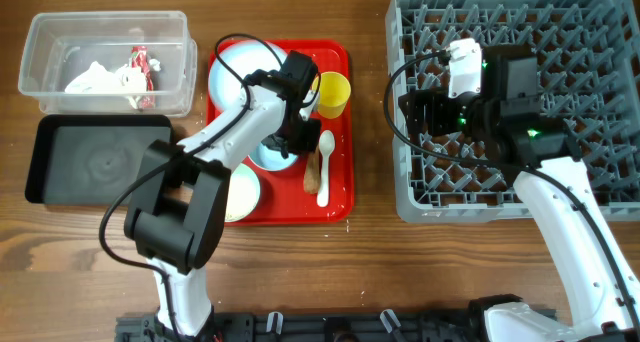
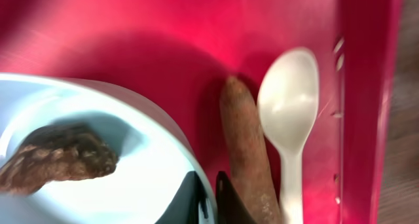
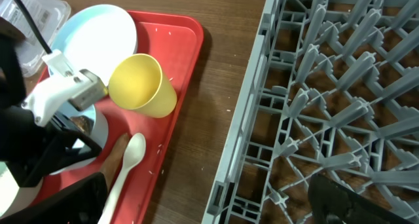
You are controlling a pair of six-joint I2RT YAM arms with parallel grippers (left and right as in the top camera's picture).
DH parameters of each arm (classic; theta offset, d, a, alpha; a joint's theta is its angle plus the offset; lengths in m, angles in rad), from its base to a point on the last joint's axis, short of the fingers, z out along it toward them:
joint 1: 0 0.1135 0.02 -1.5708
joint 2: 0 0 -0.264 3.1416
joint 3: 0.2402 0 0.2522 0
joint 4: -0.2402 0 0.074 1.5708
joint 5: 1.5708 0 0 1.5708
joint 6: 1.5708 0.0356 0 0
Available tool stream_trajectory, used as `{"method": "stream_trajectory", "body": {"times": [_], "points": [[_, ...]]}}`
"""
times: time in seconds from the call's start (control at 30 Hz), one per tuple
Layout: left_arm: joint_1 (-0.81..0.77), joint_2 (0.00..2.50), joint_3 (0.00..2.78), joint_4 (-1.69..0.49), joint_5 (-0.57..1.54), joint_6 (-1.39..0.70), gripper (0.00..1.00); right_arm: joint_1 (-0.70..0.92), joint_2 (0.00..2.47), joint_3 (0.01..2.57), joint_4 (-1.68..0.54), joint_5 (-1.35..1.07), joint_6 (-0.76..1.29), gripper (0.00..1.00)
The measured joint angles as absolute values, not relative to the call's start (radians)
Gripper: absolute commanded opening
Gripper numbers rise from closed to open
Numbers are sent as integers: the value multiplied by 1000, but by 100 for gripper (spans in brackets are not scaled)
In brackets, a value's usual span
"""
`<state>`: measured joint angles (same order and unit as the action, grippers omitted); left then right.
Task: Sort waste into correct bins and load items into the dishwasher rack
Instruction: 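Grasp the blue bowl with the food scrap using left gripper, then tip the blue bowl over the black tray to dump the scrap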
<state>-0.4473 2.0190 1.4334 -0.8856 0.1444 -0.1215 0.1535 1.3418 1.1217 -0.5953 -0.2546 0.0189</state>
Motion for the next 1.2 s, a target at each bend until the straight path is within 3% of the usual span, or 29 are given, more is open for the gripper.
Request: {"method": "stream_trajectory", "body": {"times": [0.43,0.57,0.67,0.8,1.0,1.2], "points": [[-398,1864,1598,-1106,201,-140,4,154,1342,1122,-594,-255,22,100],[-191,1748,1617,-1226,213,-155,4,154,1342,1122,-590,-255,22,100],[52,1740,1604,-1279,235,-130,4,154,1342,1122,-590,-255,22,100],[355,1741,1470,-1201,453,25,4,153,1342,1122,-589,-255,22,100],[767,1779,1219,-866,1009,143,4,154,1342,1122,-583,-255,22,100],[856,1810,1183,-884,1352,141,4,154,1342,1122,-582,-255,22,100]]}}
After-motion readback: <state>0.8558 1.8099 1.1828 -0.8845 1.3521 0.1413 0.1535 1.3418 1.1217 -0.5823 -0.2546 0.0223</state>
